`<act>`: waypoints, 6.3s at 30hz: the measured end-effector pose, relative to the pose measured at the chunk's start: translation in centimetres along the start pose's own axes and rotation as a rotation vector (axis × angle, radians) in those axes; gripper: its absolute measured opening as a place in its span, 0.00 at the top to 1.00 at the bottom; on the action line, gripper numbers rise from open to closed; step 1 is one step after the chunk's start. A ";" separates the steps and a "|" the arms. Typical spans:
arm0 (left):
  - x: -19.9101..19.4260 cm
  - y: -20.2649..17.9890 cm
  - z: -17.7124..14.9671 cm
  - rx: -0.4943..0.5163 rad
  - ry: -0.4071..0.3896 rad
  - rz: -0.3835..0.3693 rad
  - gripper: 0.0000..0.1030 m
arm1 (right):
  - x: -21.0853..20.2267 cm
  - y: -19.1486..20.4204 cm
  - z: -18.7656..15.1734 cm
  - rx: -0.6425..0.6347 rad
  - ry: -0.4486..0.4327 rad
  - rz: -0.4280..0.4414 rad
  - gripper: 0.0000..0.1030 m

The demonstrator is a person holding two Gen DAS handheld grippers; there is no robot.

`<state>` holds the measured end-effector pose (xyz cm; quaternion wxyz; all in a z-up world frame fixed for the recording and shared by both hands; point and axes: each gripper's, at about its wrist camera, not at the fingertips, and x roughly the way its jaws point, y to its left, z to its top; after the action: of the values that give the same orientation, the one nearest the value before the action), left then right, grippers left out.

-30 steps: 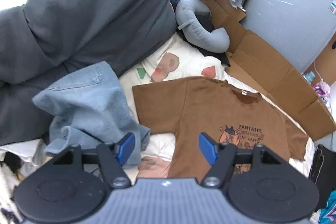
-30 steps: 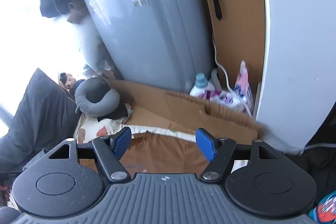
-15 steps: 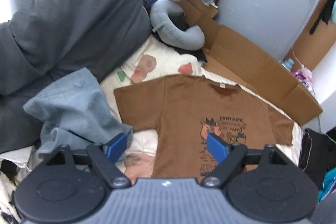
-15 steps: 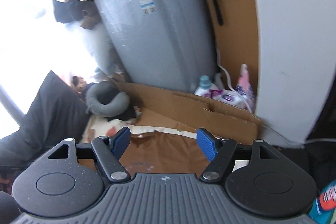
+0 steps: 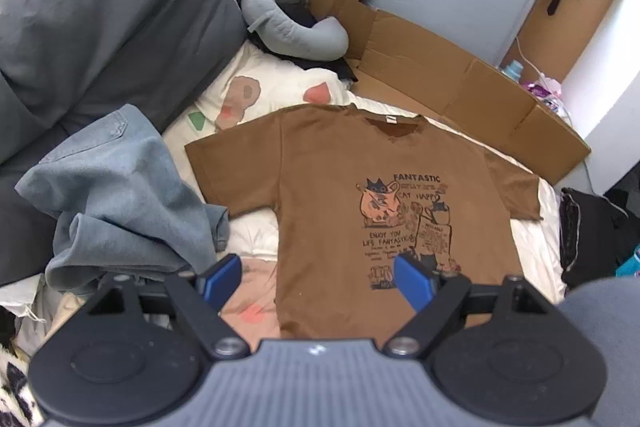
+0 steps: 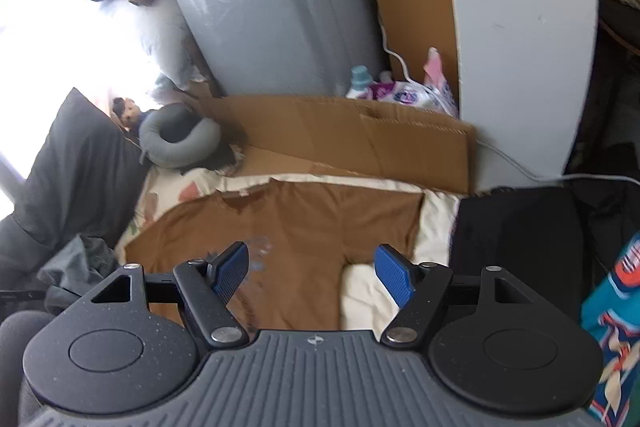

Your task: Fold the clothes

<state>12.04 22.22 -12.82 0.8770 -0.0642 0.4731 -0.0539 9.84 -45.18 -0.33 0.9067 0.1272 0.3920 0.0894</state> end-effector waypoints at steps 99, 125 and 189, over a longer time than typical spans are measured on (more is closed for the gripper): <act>16.6 1.6 -13.4 -0.119 0.380 0.051 0.25 | 24.4 -5.6 -31.9 0.149 0.387 -0.028 0.95; 18.0 5.2 -17.7 -0.573 0.153 -0.184 0.45 | 20.9 -4.0 -26.0 0.101 0.410 -0.109 0.96; 26.1 5.7 -9.5 -0.226 0.302 -0.141 0.98 | 26.2 -3.7 -22.2 0.036 0.448 -0.150 0.96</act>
<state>18.50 23.19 -40.42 0.7774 -0.1863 0.5966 -0.0707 11.54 -38.29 -34.11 0.7986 0.0909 0.5935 0.0406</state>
